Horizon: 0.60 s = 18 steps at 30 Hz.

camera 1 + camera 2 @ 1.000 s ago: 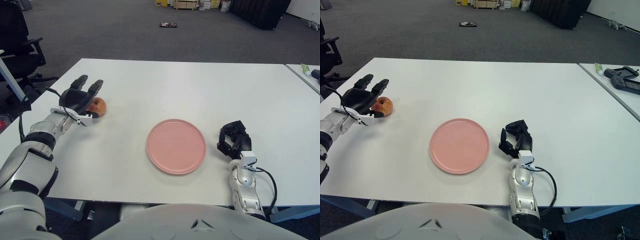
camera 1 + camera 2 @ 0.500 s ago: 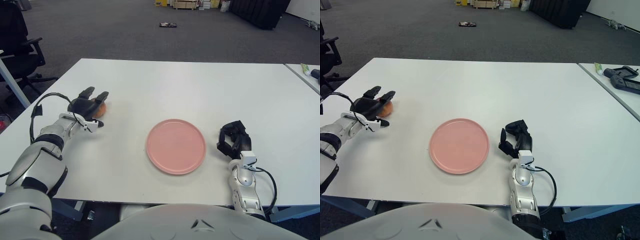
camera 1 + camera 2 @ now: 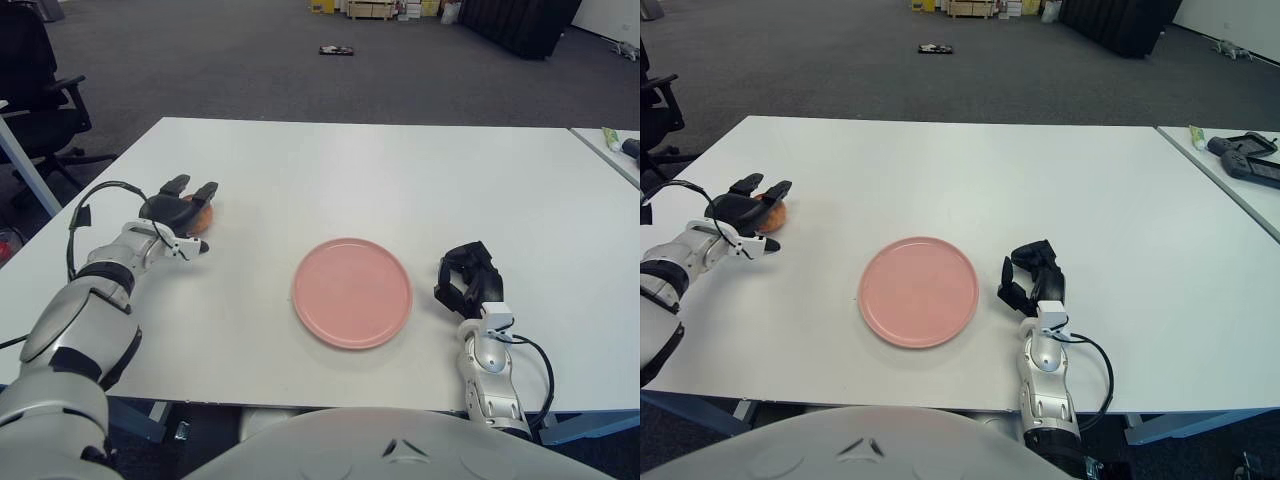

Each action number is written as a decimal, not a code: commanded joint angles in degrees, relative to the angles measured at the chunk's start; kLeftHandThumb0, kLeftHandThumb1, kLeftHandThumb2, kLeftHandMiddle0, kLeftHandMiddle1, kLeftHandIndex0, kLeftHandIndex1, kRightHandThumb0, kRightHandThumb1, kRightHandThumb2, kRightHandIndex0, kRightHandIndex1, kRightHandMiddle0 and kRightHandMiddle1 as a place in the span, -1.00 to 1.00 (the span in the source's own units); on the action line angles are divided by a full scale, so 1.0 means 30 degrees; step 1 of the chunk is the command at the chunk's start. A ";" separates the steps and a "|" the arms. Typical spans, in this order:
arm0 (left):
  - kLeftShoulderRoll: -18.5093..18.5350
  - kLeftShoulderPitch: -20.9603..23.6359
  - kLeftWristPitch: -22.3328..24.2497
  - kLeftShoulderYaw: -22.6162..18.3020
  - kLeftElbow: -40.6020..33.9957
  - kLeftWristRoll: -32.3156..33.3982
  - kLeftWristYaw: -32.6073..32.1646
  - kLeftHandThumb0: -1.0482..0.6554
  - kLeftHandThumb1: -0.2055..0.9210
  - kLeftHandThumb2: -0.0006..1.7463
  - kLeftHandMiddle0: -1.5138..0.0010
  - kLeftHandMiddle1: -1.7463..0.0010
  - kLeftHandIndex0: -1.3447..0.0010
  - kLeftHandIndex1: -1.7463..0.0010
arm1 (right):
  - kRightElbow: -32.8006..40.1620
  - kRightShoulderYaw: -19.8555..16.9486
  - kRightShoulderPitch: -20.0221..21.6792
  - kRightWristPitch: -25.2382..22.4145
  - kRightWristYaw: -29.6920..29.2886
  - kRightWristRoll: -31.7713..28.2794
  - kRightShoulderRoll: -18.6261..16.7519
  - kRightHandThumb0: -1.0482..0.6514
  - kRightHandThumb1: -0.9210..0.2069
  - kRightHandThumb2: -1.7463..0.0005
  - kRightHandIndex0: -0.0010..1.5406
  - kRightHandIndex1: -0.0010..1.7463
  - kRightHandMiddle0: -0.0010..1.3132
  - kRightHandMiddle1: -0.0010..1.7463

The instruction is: Put the apple into the plate.

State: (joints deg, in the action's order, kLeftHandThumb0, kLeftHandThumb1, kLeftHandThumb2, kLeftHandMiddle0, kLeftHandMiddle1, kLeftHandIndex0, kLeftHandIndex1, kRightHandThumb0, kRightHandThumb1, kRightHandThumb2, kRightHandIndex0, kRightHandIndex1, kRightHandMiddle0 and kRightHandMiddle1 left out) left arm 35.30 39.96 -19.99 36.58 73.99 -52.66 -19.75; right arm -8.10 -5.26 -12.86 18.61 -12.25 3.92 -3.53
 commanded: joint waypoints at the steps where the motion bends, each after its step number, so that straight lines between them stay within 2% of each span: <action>1: -0.0681 0.0210 0.0466 0.0566 0.0603 -0.0262 0.0901 -1.00 1.00 -0.65 1.00 1.00 1.00 1.00 | -0.0049 -0.0125 -0.0079 -0.0199 -0.0175 0.0050 -0.0034 -0.25 -0.29 -0.23 -0.21 0.54 -0.31 1.00; 18: -0.1110 0.0439 0.1202 0.1833 0.1012 -0.0417 0.2234 -1.00 1.00 -0.68 1.00 1.00 1.00 1.00 | 0.0013 -0.0216 -0.0184 -0.0041 -0.0550 0.0172 -0.0058 -0.25 -0.33 -0.19 -0.24 0.59 -0.34 1.00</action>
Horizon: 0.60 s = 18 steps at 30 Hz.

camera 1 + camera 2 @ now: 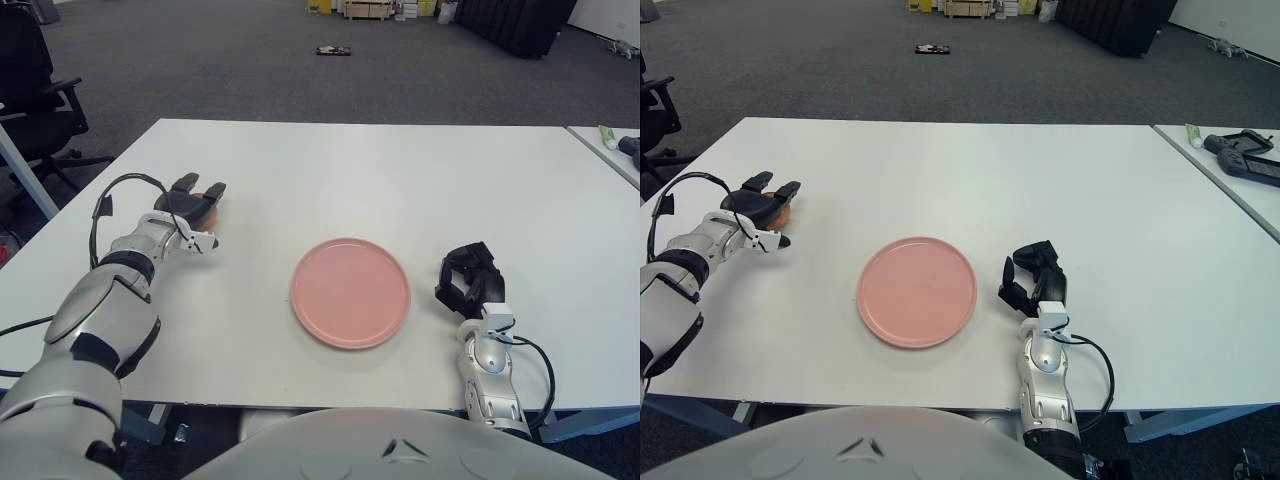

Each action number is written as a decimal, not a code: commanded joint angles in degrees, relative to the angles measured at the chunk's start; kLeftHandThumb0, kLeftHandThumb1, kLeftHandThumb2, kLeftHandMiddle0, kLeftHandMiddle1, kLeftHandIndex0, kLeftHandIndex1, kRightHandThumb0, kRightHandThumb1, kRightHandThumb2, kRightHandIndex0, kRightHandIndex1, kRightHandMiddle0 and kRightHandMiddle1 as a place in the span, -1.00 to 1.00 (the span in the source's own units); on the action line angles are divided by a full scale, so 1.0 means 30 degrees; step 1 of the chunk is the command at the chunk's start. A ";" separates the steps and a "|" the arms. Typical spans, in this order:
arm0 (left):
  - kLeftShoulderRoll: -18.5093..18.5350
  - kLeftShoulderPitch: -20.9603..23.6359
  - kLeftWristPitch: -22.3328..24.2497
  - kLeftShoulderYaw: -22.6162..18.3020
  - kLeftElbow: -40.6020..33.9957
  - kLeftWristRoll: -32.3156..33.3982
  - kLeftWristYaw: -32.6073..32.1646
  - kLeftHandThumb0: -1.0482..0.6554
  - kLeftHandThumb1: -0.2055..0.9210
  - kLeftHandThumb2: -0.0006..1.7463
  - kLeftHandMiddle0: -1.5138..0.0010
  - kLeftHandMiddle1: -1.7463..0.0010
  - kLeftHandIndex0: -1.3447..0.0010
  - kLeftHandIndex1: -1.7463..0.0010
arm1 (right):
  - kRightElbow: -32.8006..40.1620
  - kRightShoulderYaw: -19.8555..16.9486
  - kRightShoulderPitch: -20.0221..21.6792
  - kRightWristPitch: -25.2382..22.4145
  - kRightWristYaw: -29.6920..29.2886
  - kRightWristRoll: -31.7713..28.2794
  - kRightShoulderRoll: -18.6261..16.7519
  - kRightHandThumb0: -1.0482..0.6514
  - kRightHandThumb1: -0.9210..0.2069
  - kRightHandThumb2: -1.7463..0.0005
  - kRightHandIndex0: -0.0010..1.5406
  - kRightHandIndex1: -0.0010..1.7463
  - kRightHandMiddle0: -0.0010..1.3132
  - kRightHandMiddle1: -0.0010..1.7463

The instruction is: Put the apple into the plate.

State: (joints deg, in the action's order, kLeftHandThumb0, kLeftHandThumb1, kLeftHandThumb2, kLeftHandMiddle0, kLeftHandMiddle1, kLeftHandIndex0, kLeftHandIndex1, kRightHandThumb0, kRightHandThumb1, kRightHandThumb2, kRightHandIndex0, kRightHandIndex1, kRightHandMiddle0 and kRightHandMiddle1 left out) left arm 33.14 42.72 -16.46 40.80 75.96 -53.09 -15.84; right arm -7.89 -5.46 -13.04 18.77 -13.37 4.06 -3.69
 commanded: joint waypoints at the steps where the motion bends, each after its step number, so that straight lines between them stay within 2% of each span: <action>1: -0.0402 -0.0472 0.0067 0.0471 0.0368 -0.0272 0.1018 -1.00 1.00 -0.68 1.00 1.00 1.00 1.00 | -0.0070 -0.0142 -0.0129 -0.0059 -0.0220 0.0193 0.0017 -0.25 -0.33 -0.19 -0.23 0.59 -0.34 1.00; 10: -0.0616 -0.0573 0.0611 0.0393 0.0463 0.0082 0.1086 -0.96 0.99 -0.65 1.00 1.00 1.00 1.00 | -0.0112 -0.0148 -0.0178 0.0191 -0.0219 0.0332 0.0085 -0.25 -0.29 -0.22 -0.22 0.57 -0.32 1.00; 13: -0.0698 -0.0634 0.0887 0.0299 0.0455 0.0240 0.0833 -0.82 0.79 -0.54 0.94 0.92 1.00 0.82 | -0.0155 -0.0167 -0.0174 0.0266 -0.0126 0.0261 0.0118 -0.25 -0.29 -0.22 -0.22 0.57 -0.32 1.00; 15: -0.0750 -0.0680 0.1059 0.0209 0.0444 0.0370 0.0610 -0.69 0.50 -0.32 0.97 0.65 1.00 0.61 | -0.0188 -0.0182 -0.0164 0.0309 -0.0068 0.0234 0.0143 -0.25 -0.29 -0.22 -0.21 0.57 -0.32 1.00; 17: -0.0780 -0.0734 0.1162 0.0155 0.0439 0.0437 0.0424 -0.54 0.17 -0.07 0.99 0.28 1.00 0.27 | -0.0210 -0.0199 -0.0155 0.0335 -0.0031 0.0224 0.0154 -0.25 -0.29 -0.22 -0.22 0.58 -0.32 1.00; 18: -0.0789 -0.0776 0.1187 0.0105 0.0437 0.0480 0.0259 -0.50 0.07 0.01 0.99 0.17 1.00 0.16 | -0.0221 -0.0210 -0.0150 0.0350 -0.0015 0.0221 0.0163 -0.25 -0.29 -0.22 -0.22 0.58 -0.32 1.00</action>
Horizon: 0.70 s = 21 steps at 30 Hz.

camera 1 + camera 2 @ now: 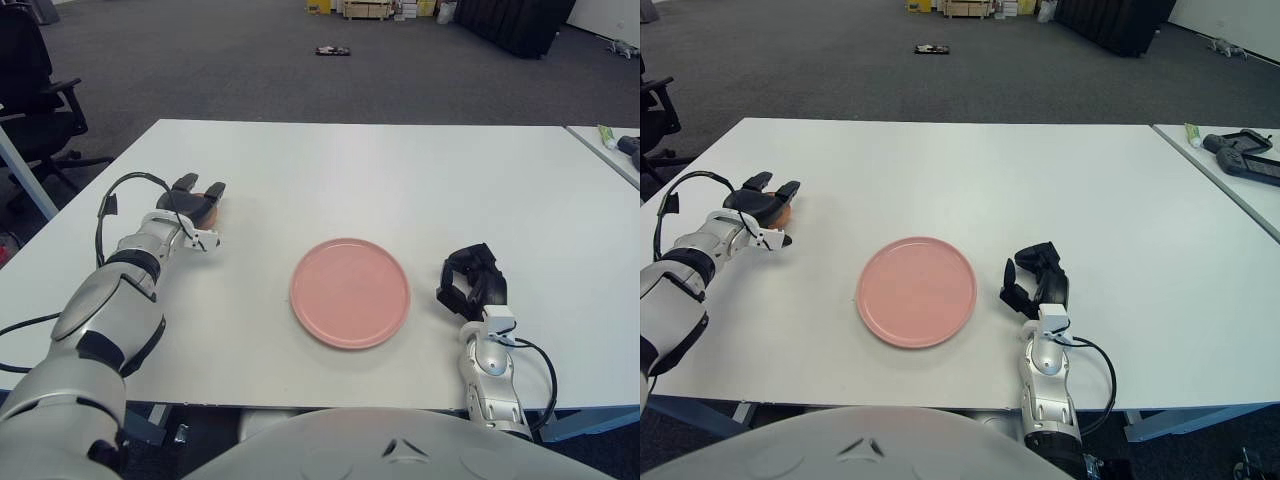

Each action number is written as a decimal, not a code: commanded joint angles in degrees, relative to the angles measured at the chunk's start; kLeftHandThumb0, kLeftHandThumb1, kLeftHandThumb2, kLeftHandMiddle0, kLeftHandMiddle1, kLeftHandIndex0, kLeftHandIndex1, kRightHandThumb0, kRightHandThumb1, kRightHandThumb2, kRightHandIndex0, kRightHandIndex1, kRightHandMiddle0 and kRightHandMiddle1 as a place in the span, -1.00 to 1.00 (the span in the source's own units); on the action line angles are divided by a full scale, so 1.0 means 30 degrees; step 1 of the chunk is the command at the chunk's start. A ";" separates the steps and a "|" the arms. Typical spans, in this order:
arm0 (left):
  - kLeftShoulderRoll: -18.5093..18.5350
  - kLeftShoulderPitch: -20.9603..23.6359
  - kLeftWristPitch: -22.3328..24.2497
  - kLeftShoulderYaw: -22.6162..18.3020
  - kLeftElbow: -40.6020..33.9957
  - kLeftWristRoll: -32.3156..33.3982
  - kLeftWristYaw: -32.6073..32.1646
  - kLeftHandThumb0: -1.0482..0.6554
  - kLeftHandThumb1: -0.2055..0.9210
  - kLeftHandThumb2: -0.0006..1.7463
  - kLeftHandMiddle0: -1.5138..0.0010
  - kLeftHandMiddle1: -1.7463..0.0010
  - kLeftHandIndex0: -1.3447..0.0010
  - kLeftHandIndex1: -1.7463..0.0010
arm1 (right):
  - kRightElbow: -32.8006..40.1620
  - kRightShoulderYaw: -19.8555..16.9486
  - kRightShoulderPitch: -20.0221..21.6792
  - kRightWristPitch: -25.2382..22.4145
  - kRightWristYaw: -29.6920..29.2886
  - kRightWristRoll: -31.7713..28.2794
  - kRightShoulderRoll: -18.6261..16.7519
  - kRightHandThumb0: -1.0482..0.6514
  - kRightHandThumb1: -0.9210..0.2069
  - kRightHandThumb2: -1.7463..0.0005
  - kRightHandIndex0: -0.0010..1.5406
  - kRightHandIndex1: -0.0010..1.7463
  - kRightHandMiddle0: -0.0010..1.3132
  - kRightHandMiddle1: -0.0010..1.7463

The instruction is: Put the apple into the plate.

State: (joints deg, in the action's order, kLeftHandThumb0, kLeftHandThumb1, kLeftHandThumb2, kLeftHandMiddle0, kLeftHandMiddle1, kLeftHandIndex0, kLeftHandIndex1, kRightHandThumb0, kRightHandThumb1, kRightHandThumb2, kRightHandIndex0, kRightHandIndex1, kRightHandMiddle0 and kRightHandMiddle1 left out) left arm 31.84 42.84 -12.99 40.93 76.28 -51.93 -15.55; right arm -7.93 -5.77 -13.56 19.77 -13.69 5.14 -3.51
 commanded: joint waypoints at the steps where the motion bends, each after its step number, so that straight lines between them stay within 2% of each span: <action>1: -0.0361 -0.0846 0.0047 0.0023 0.0330 0.0122 0.0047 -0.46 0.01 0.05 0.99 0.09 1.00 0.08 | -0.0216 -0.0116 0.0030 0.0024 0.0103 -0.0142 0.0110 -0.25 -0.29 -0.22 -0.22 0.58 -0.32 1.00; 3: -0.0350 -0.0953 -0.0037 -0.0121 0.0303 0.0226 -0.0571 -0.35 -0.18 0.22 0.98 -0.18 1.00 -0.22 | -0.0237 -0.0140 0.0042 0.0076 0.0104 -0.0134 0.0123 -0.25 -0.29 -0.22 -0.22 0.58 -0.32 1.00; 5: -0.0333 -0.1055 -0.0126 -0.0205 0.0285 0.0306 -0.1262 -0.27 -0.31 0.33 0.93 -0.38 1.00 -0.49 | -0.0242 -0.0153 0.0044 0.0109 0.0125 -0.0138 0.0140 -0.25 -0.30 -0.21 -0.22 0.57 -0.32 1.00; 6: -0.0329 -0.1092 -0.0148 -0.0215 0.0286 0.0339 -0.1547 -0.20 -0.36 0.39 0.90 -0.54 0.99 -0.67 | -0.0241 -0.0157 0.0044 0.0117 0.0142 -0.0145 0.0148 -0.25 -0.31 -0.21 -0.21 0.57 -0.33 1.00; 8: -0.0326 -0.1163 -0.0188 -0.0244 0.0295 0.0399 -0.2088 -0.13 -0.42 0.45 0.87 -0.70 0.98 -0.83 | -0.0236 -0.0168 0.0042 0.0125 0.0173 -0.0157 0.0161 -0.25 -0.31 -0.21 -0.21 0.57 -0.33 1.00; 9: -0.0325 -0.1194 -0.0209 -0.0266 0.0299 0.0424 -0.2320 -0.07 -0.43 0.48 0.83 -0.81 0.89 -0.89 | -0.0233 -0.0173 0.0042 0.0127 0.0183 -0.0159 0.0165 -0.25 -0.31 -0.20 -0.21 0.56 -0.33 1.00; 10: -0.0314 -0.1254 -0.0270 -0.0321 0.0298 0.0478 -0.2655 -0.05 -0.44 0.49 0.81 -0.84 0.86 -0.91 | -0.0221 -0.0179 0.0039 0.0127 0.0186 -0.0143 0.0172 -0.25 -0.31 -0.20 -0.21 0.56 -0.33 1.00; 12: -0.0305 -0.1311 -0.0340 -0.0360 0.0313 0.0544 -0.2999 0.11 -0.19 0.45 0.49 -0.84 0.54 -0.96 | -0.0210 -0.0192 0.0039 0.0127 0.0194 -0.0121 0.0177 -0.25 -0.32 -0.20 -0.21 0.56 -0.33 1.00; 14: -0.0294 -0.1365 -0.0407 -0.0336 0.0321 0.0544 -0.3401 0.17 -0.10 0.43 0.38 -0.84 0.43 -0.98 | -0.0211 -0.0210 0.0049 0.0133 0.0195 -0.0114 0.0178 -0.25 -0.32 -0.20 -0.21 0.56 -0.33 1.00; 17: -0.0266 -0.1481 -0.0475 -0.0239 0.0310 0.0433 -0.4255 0.21 -0.29 0.58 0.14 -0.78 0.20 -0.99 | -0.0184 -0.0226 0.0056 0.0133 0.0199 -0.0120 0.0181 -0.25 -0.31 -0.20 -0.21 0.55 -0.33 1.00; 21: -0.0303 -0.1603 -0.0488 -0.0330 0.0403 0.0586 -0.4527 0.23 -0.49 0.75 -0.02 -0.82 0.07 -1.00 | -0.0050 -0.0251 0.0042 0.0005 0.0192 -0.0133 0.0166 -0.25 -0.33 -0.19 -0.21 0.55 -0.34 1.00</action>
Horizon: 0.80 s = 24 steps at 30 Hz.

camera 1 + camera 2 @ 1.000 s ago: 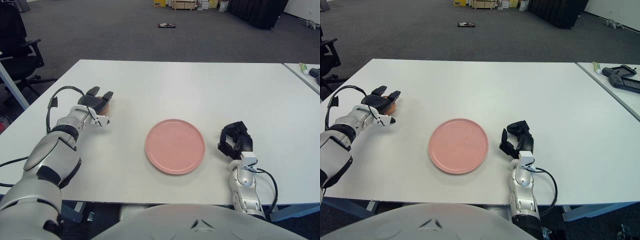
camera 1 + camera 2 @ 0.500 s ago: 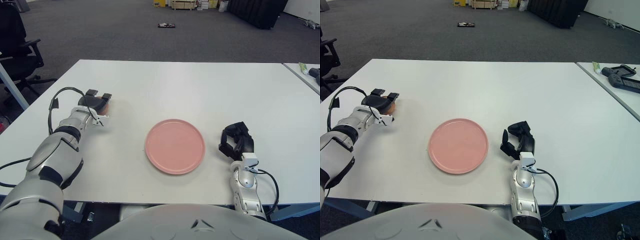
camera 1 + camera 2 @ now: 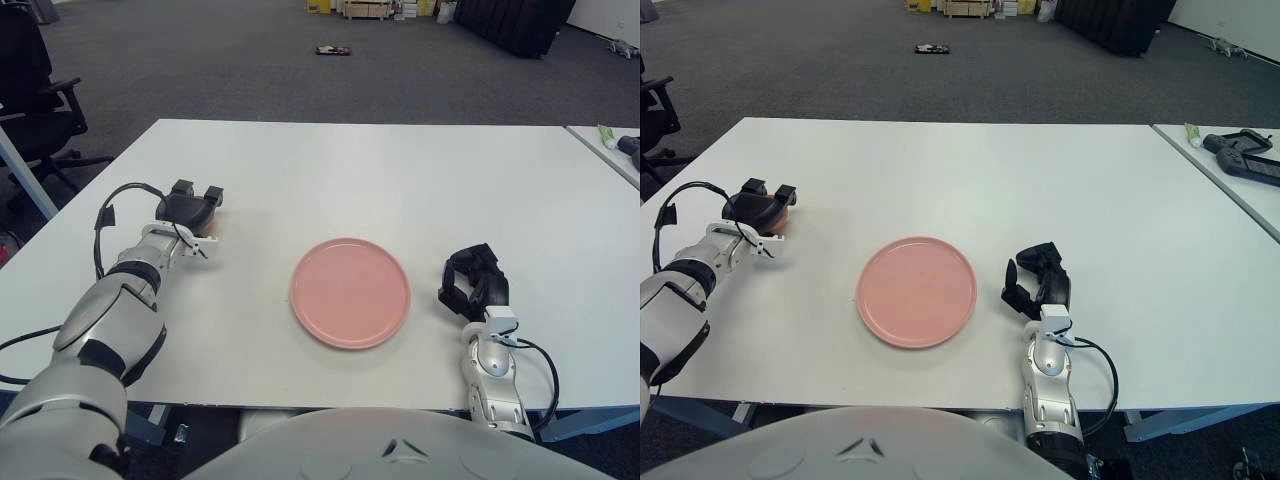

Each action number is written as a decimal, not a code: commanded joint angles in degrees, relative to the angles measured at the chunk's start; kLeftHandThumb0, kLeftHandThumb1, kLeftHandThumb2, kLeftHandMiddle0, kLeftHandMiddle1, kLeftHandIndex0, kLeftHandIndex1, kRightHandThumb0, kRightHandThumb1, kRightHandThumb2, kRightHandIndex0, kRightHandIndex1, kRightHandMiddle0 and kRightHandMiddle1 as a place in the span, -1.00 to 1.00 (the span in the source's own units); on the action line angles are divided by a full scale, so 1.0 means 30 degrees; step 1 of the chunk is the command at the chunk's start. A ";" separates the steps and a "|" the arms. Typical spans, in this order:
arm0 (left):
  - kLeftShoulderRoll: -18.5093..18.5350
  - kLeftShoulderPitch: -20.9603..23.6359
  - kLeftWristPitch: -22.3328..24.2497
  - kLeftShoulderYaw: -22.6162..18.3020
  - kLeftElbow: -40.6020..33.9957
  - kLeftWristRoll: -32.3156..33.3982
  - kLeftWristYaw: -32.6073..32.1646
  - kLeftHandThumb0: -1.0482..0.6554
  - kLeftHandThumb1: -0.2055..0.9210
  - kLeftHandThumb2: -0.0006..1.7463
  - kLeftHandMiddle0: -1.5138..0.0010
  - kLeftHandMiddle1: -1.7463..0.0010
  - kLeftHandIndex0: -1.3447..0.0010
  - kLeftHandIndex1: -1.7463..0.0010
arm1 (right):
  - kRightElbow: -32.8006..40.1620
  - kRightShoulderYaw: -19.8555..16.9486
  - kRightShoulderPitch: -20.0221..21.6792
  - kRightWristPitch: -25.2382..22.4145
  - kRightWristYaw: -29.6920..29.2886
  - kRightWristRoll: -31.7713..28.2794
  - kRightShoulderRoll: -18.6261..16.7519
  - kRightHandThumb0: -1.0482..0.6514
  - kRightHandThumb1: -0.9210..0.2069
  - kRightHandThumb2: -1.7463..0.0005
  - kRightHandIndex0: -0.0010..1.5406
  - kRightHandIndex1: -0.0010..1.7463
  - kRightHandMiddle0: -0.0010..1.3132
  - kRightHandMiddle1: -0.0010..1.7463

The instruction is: Put the apple into the plate.

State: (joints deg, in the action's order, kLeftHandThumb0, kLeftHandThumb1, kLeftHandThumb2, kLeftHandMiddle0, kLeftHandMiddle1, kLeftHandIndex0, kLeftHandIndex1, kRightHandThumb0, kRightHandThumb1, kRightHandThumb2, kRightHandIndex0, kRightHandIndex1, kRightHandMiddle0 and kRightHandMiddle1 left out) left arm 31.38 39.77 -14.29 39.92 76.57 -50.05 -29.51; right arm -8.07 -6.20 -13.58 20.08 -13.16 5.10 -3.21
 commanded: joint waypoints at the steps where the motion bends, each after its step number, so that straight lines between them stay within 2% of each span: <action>1: -0.0178 -0.0583 -0.0045 -0.0103 0.0341 0.0102 0.0314 0.23 -0.52 0.77 -0.04 -0.81 0.06 -1.00 | 0.0020 -0.0115 0.0049 -0.0131 0.0008 -0.0115 0.0063 -0.25 -0.33 -0.19 -0.21 0.56 -0.34 1.00; 5: -0.0241 -0.0591 0.0003 -0.0436 0.0409 0.0490 0.0875 0.23 -0.60 0.82 -0.14 -0.76 0.01 -1.00 | 0.0065 -0.0139 0.0052 -0.0184 0.0010 -0.0118 0.0066 -0.25 -0.32 -0.20 -0.21 0.57 -0.33 1.00; 11: 0.0284 -0.0920 -0.0939 -0.1543 -0.0297 0.1741 0.1625 0.23 -0.62 0.81 -0.19 -0.69 0.00 -1.00 | 0.0193 -0.0175 0.0017 -0.0361 0.0003 -0.0161 0.0038 -0.25 -0.30 -0.21 -0.21 0.57 -0.32 1.00; 24: -0.0158 -0.0979 -0.0631 -0.2358 0.0017 0.2510 0.2160 0.23 -0.70 0.84 -0.28 -0.62 -0.03 -1.00 | 0.0312 -0.0227 0.0018 -0.0287 0.0209 -0.0420 0.0027 -0.25 -0.33 -0.19 -0.20 0.57 -0.34 1.00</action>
State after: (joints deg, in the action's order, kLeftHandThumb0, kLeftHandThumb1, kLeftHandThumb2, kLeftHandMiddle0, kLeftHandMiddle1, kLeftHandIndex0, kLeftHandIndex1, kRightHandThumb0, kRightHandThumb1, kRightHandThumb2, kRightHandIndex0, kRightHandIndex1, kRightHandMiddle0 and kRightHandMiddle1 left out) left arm 31.79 38.54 -16.15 33.01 75.96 -42.84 -24.70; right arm -7.64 -6.60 -13.71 19.50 -12.84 4.71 -3.24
